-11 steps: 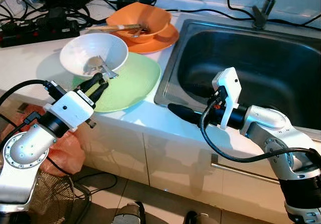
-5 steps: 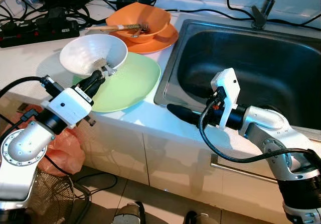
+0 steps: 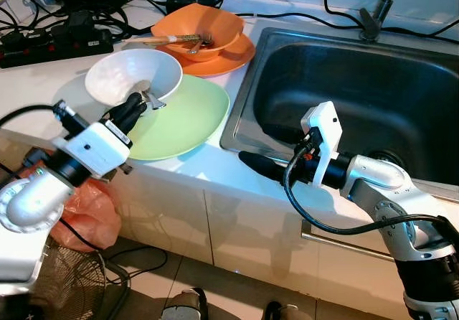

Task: Kitchen organization

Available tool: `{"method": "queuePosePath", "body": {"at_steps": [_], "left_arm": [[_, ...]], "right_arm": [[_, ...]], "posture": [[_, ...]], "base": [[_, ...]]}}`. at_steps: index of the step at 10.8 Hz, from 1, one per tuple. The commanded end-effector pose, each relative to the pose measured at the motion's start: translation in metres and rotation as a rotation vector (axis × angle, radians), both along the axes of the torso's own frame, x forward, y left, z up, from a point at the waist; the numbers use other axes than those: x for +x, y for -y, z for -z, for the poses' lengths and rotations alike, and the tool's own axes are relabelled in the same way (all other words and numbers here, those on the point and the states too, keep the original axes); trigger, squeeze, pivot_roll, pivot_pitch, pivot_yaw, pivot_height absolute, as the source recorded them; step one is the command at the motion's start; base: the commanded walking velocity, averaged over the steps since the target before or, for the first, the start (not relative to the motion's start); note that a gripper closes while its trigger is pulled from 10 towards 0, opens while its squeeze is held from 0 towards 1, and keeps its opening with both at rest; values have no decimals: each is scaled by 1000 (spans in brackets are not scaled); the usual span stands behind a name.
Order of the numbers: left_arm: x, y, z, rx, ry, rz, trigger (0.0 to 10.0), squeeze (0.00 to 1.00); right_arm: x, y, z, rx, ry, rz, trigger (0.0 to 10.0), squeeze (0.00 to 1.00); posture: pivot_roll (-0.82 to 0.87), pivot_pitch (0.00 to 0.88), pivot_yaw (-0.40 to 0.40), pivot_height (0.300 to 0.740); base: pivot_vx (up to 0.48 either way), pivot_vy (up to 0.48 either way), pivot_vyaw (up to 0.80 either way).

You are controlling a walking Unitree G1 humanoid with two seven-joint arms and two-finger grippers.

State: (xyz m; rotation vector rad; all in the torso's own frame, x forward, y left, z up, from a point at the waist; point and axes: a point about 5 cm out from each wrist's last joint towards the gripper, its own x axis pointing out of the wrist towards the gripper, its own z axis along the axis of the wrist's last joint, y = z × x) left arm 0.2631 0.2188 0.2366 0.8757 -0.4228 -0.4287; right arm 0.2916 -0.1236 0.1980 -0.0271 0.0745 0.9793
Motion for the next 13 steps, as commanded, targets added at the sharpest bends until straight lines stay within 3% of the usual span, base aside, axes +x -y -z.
{"method": "queuePosePath", "body": {"at_steps": [1, 6, 7, 8, 10, 11, 12, 13], "left_arm": [[1, -6, -11, -3, 6, -7, 0, 0], [0, -16, -16, 56, -132, 52, 0, 0], [4, -18, -34, 50, -55, 32, 0, 0], [8, -10, -58, 18, 109, 21, 0, 0], [10, 7, -67, 25, 259, 25, 0, 0], [13, 9, -70, 12, 288, 12, 0, 0], [17, 21, -80, -7, 391, 21, 0, 0], [20, 36, -79, -36, 399, 88, 0, 0]], "right_arm": [[0, 0, 1, -7, 12, 2, 10000, 0], [3, 2, 2, -7, 11, 9, 10000, 0], [3, 1, 3, -5, 10, 11, 10000, 0], [5, -2, 4, 10, 9, 30, 10000, 0], [9, -5, 4, 48, 2, 77, 10000, 0], [10, -5, 5, 51, 2, 86, 10000, 0], [13, -3, 5, 71, -7, 125, 10000, 0], [16, -3, 3, 95, -13, 144, 10000, 0]], "posture": [[174, 148, 27, 740], [184, 142, 23, 740], [183, 140, 22, 740], [179, 136, 23, 740], [168, 131, 27, 740], [168, 131, 27, 740], [160, 124, 27, 740], [156, 118, 30, 740]], "base": [[0, 0, 0], [0, 0, 0], [0, 0, 0], [0, 0, 0], [0, 0, 0], [0, 0, 0], [0, 0, 0], [0, 0, 0]]}}
